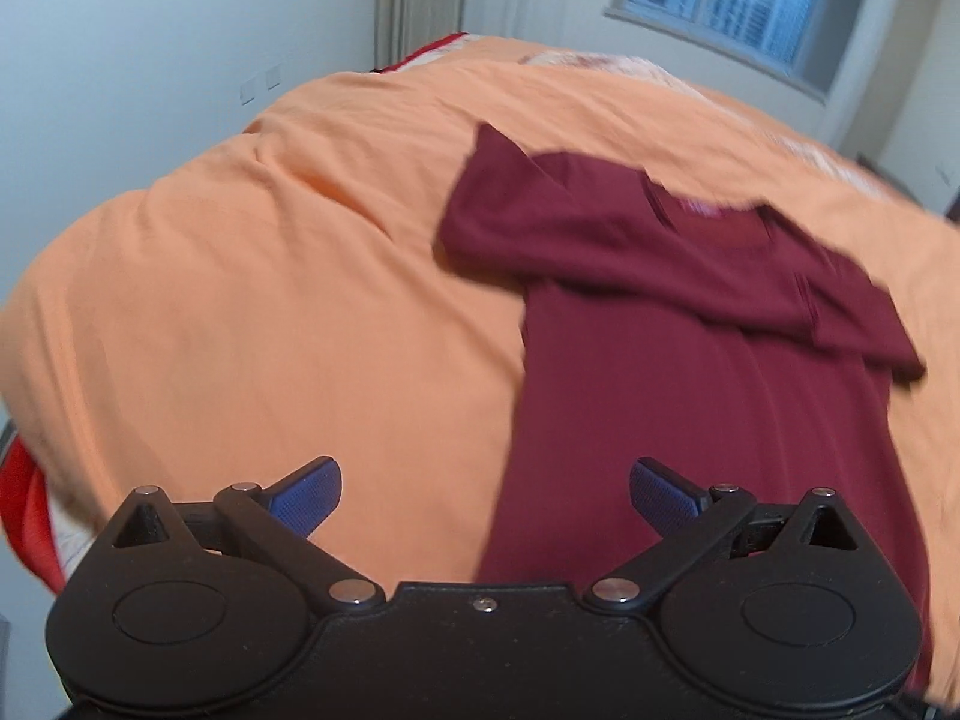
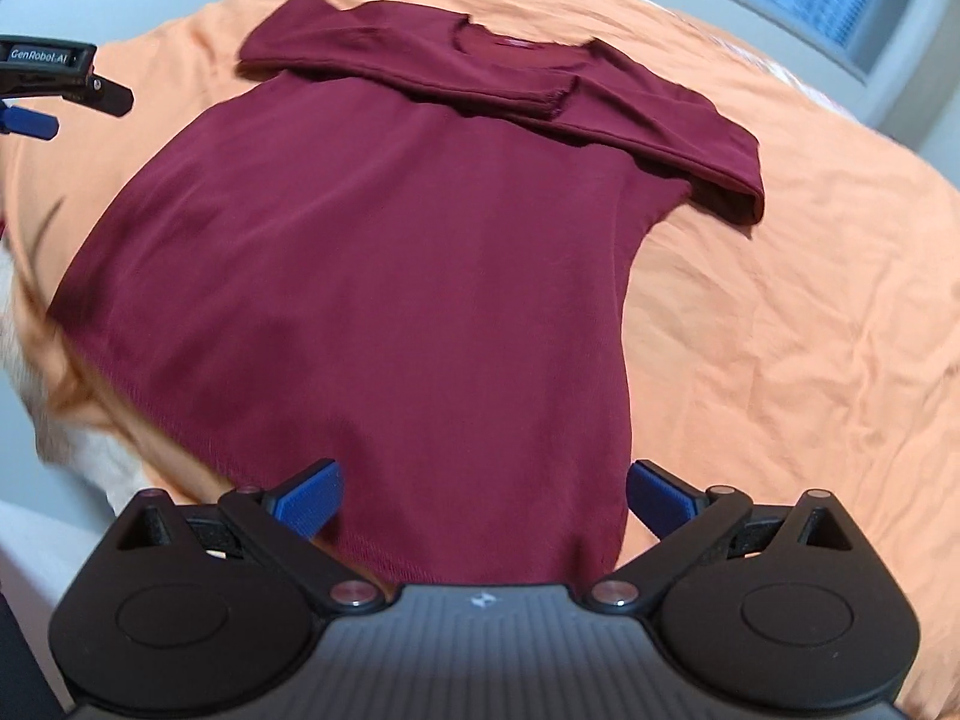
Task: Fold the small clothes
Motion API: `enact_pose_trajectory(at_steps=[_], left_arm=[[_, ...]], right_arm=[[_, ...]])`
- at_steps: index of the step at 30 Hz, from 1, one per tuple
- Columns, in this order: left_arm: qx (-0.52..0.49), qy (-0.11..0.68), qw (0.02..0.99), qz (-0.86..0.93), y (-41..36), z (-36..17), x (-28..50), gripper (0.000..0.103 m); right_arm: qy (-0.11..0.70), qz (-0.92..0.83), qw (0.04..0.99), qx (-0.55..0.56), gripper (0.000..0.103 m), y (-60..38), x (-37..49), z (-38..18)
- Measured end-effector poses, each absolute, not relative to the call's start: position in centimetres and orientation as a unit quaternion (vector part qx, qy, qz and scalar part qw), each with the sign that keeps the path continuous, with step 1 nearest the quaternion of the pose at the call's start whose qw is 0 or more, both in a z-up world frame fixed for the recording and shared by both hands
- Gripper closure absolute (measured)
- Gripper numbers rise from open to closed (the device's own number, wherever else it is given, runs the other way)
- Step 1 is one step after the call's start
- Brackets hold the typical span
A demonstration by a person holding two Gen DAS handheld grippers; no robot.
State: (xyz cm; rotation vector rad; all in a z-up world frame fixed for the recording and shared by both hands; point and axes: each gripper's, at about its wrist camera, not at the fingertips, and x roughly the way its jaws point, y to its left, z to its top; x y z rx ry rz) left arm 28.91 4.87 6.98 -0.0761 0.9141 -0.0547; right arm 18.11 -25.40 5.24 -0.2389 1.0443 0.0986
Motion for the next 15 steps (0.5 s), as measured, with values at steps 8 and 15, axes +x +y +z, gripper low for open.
enact_pose_trajectory(at_steps=[8, 15], left_arm=[[-0.049, 0.481, 0.875, -0.033, 3.2, 5.6, 23.8, 0.001], [-0.015, 0.473, 0.88, -0.046, 2.2, 6.9, 21.5, 0.001]], right_arm=[[0.474, 0.083, 0.856, -0.187, 0.0, -24.5, 15.3, 3.7], [0.46, 0.133, 0.832, -0.279, 0.0, -22.7, 15.2, 0.8]])
